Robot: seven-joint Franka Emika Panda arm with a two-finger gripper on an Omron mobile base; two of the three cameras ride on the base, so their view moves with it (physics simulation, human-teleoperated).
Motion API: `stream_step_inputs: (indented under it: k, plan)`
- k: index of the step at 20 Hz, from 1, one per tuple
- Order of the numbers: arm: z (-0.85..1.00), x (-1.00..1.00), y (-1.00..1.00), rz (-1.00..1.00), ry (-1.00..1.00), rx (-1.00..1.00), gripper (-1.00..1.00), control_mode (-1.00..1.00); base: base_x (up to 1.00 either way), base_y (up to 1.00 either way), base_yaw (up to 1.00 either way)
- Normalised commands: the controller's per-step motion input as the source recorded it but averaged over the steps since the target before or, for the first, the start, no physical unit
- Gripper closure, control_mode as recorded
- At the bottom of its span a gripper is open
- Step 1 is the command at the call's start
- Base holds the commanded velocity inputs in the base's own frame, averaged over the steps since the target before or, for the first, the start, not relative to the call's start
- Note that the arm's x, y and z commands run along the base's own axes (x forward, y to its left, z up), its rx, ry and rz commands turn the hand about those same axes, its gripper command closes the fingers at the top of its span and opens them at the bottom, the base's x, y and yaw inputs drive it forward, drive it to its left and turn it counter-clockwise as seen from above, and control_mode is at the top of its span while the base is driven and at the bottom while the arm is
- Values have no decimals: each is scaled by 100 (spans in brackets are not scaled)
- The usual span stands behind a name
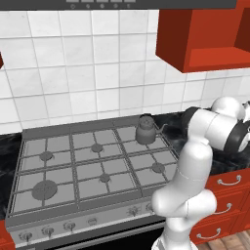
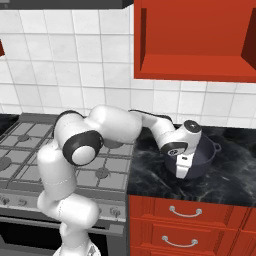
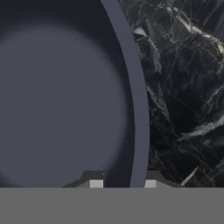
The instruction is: Pick the kettle from the cabinet and place it on a stove burner. Then pick the pot from the counter and place it on another stove burner. Finally, turn both burners on.
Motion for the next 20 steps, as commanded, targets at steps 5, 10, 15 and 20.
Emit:
stream_step_inputs:
  k: [5,10,15,20]
  plan:
    - [33,-15,24,0,-7,-6,100,-100,0,0,0]
    - [23,-20,32,5,-2,-9,100,-100,0,0,0]
    - [14,-24,36,10,0,-11,100,-100,0,0,0]
    - [20,-34,43,16,0,-9,100,-100,0,0,0]
